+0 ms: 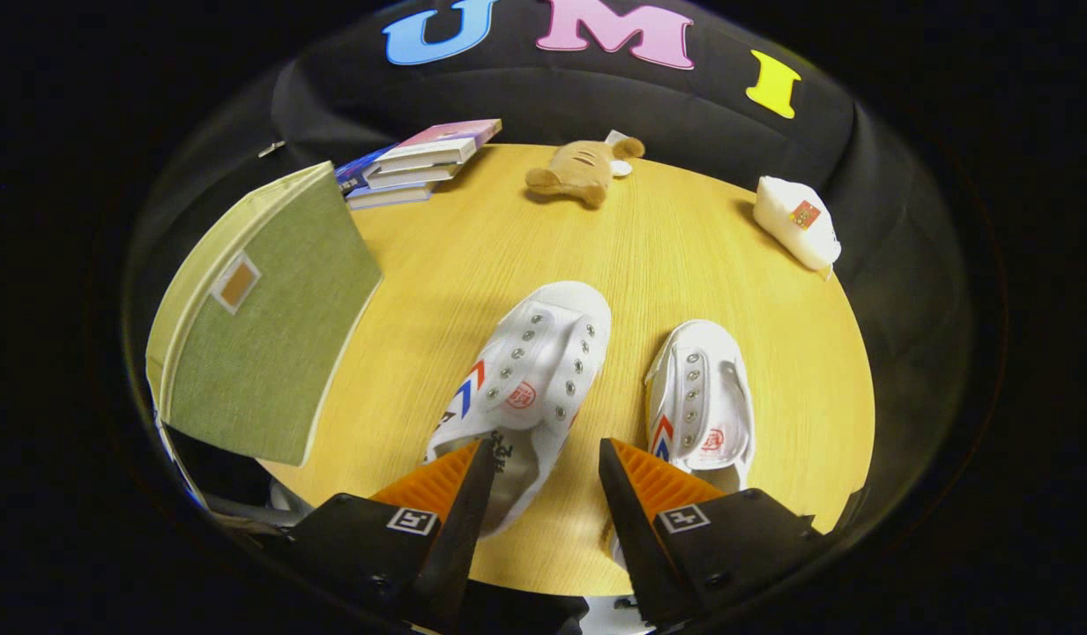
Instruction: Open the storage box then place both shoes into the box .Put the left shoe in first, then the right shoe, with the right side of both shoes facing outward in a uniform manner.
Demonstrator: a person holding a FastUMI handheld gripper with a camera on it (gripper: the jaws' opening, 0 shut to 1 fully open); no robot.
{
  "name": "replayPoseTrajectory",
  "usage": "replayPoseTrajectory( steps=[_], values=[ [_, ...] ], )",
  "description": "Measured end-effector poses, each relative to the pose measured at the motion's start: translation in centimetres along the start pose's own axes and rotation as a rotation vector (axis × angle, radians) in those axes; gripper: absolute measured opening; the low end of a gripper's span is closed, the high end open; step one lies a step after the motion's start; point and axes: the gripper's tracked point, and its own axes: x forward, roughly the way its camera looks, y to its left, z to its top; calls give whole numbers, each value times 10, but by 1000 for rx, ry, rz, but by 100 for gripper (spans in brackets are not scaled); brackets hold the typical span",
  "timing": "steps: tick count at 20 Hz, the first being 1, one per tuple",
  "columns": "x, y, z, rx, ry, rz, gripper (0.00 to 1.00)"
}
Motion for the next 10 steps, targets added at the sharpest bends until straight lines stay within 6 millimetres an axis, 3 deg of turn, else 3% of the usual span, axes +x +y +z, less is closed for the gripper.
replayPoseTrajectory(
  steps=[3, 6, 8, 10],
  values=[
    [22, -11, 8, 70, -29, -50, 63],
    [36, -8, 14, 152, -65, -50, 49],
    [40, -8, 15, 179, -80, -71, 28],
    [39, -13, 14, 197, -79, -90, 15]
  ],
)
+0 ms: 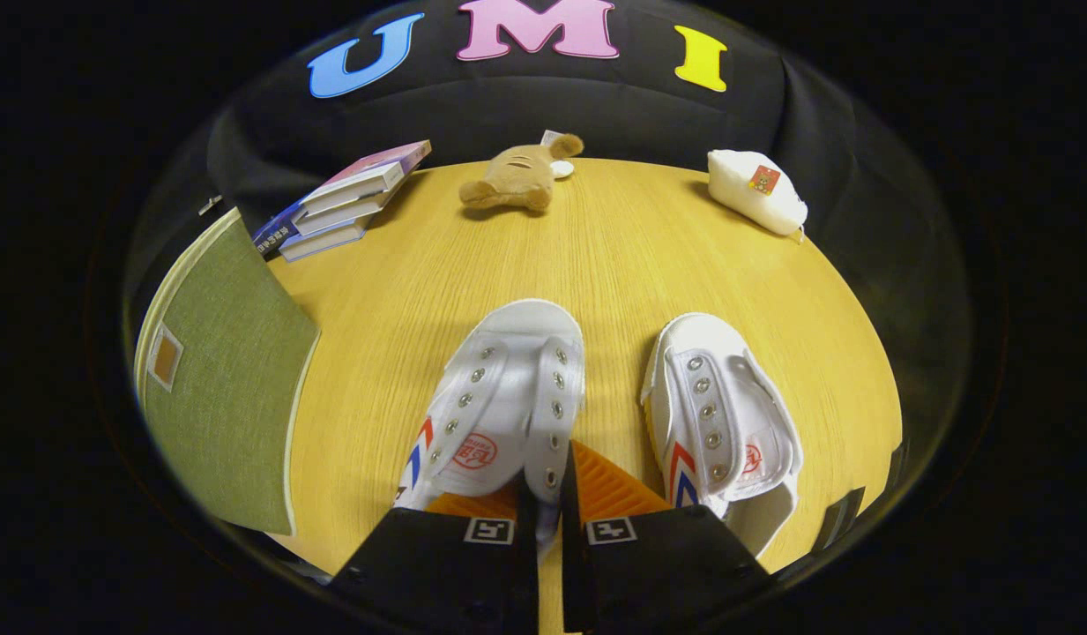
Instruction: Open the storage box then place both shoes into the box .Put the left shoe in first, then the right shoe, with the right side of both shoes facing outward in a uniform manner.
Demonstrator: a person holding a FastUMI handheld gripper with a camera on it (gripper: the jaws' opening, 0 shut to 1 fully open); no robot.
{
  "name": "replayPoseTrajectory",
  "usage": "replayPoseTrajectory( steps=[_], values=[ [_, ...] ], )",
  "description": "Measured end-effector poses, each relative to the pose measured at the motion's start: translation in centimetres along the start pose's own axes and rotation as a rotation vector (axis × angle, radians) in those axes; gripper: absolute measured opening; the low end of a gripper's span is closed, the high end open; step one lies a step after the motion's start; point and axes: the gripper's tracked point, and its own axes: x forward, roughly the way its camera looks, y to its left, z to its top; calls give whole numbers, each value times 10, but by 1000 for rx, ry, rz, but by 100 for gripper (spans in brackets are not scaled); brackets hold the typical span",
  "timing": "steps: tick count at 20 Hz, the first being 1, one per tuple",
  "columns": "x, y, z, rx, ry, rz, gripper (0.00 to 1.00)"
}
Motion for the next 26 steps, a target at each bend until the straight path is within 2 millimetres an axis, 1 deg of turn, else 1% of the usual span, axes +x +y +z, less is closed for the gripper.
replayPoseTrajectory(
  steps=[1, 2, 5, 9, 12, 16, 18, 21, 24, 26],
  values=[
    [-1, 1, 1, 28, 3, 13, 10],
    [-4, 2, 4, 52, 2, 27, 7],
    [-12, 4, 12, 69, -10, 58, 7],
    [-32, 13, 23, 89, -27, 103, 7],
    [-56, 20, 43, 97, -51, 128, 7],
    [-104, 40, 86, 100, -98, 182, 7],
    [-128, 60, 108, 105, -108, 218, 7],
    [-156, 99, 130, 98, -96, 279, 7],
    [-177, 153, 140, 97, -44, 367, 6],
    [-184, 190, 137, 108, 6, 419, 6]
  ],
)
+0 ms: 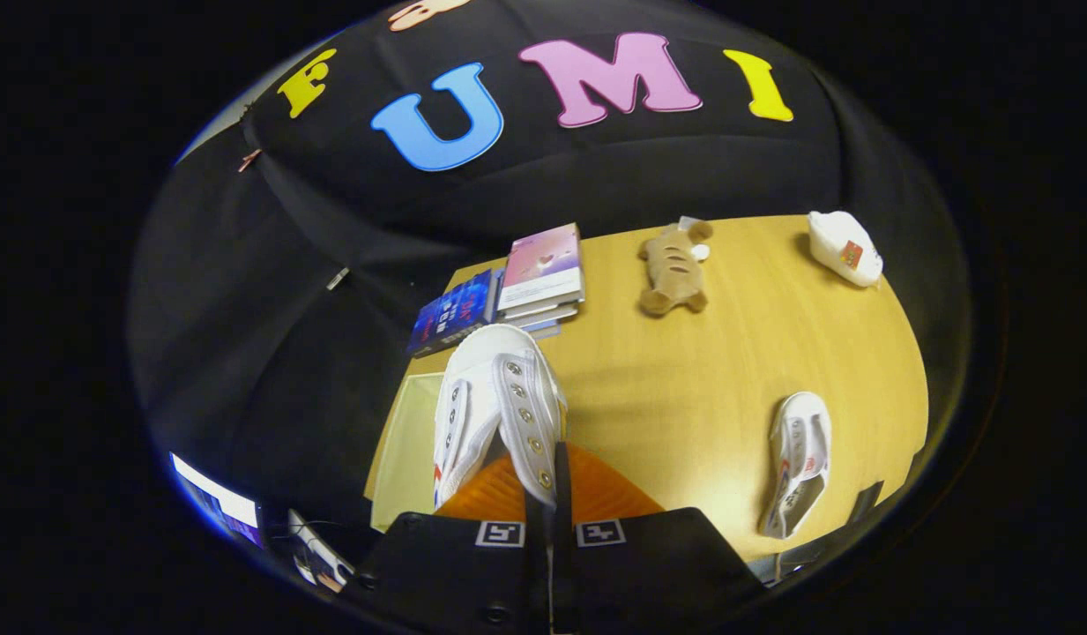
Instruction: Open the storage box then place both shoes into the box .Put the left shoe in first, then the right shoe, with the right side of both shoes facing outward in a uniform manner.
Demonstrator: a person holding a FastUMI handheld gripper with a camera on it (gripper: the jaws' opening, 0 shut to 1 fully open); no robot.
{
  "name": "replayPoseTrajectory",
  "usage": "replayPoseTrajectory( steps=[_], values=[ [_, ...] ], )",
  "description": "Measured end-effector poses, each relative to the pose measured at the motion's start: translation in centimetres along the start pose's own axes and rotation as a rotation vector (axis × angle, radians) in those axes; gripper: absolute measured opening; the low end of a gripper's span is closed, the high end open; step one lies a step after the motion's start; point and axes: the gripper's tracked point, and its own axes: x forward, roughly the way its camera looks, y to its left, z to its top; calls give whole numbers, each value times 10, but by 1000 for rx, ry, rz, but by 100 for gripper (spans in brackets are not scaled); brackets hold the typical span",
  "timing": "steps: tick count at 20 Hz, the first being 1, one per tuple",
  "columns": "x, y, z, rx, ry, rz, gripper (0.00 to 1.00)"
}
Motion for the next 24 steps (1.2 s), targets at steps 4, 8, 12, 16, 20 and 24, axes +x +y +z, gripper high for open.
replayPoseTrajectory(
  steps=[4, 8, 12, 16, 20, 24],
  values=[
    [31, 51, -29, -22, 106, 11, 6],
    [74, 77, -53, 25, 164, -48, 6],
    [113, 78, -72, 97, 188, -164, 6],
    [134, 82, -84, 121, 188, -205, 7],
    [148, 95, -86, 155, 185, -145, 13],
    [145, 109, -89, 126, 200, -68, 66]
  ],
)
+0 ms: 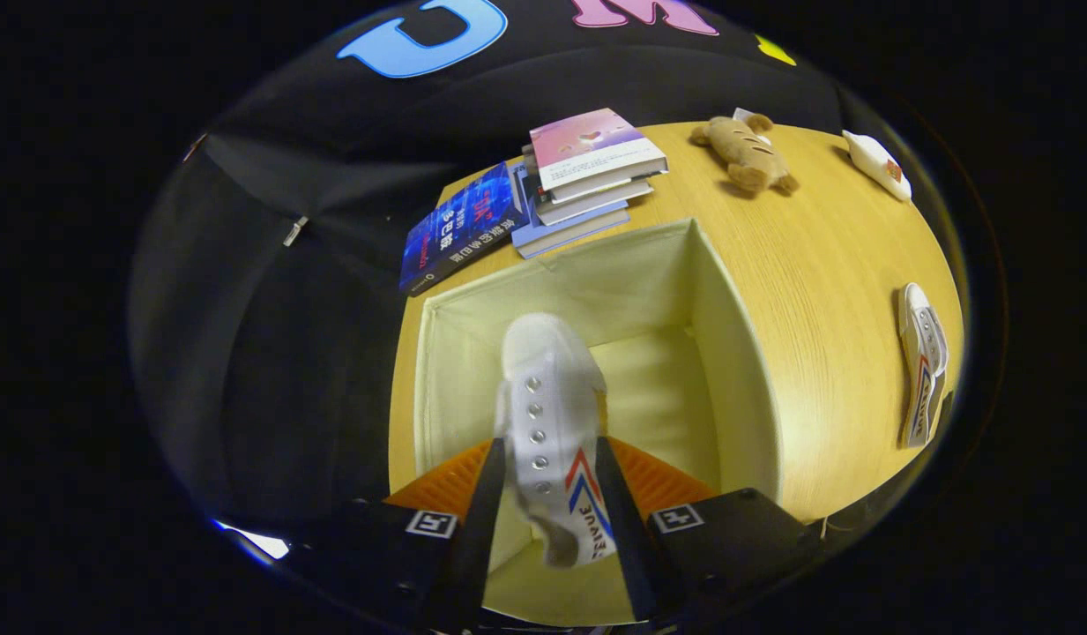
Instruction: Open the storage box then place both shoes into the box .Put the left shoe in first, then the right shoe, with the right side of both shoes facing outward in a uniform manner.
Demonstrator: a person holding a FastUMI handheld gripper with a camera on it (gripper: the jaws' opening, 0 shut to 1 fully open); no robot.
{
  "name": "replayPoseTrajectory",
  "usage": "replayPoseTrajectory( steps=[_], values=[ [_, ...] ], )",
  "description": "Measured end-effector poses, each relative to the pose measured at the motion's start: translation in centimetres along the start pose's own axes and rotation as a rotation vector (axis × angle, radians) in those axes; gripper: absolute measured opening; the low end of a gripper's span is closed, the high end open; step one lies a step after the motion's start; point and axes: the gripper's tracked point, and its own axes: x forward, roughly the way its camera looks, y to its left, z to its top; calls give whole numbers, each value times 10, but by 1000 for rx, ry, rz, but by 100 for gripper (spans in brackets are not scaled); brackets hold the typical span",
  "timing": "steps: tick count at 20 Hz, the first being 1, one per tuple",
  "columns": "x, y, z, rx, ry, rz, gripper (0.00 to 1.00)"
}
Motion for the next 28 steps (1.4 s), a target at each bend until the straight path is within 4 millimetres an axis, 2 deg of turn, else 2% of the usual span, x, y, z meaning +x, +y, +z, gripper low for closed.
replayPoseTrajectory(
  steps=[2, 3, 7, 10, 14, 16, 18, 21, 24, 26, 28],
  values=[
    [-8, 7, 2, -27, 3, 35, 92],
    [-14, 8, 2, -38, 4, 48, 96],
    [-53, 0, 8, -94, -10, 122, 96],
    [-91, -34, 31, -159, -82, 131, 97],
    [-138, -117, 61, -210, -200, 63, 97],
    [-154, -171, 67, -220, -239, 0, 97],
    [-170, -235, 68, -241, -259, -98, 97],
    [-182, -321, 55, -251, -244, -234, 96],
    [-185, -390, 30, -223, -204, -329, 97],
    [-180, -429, 12, -203, -168, -384, 96],
    [-166, -452, 3, -189, -143, -400, 96]
  ],
)
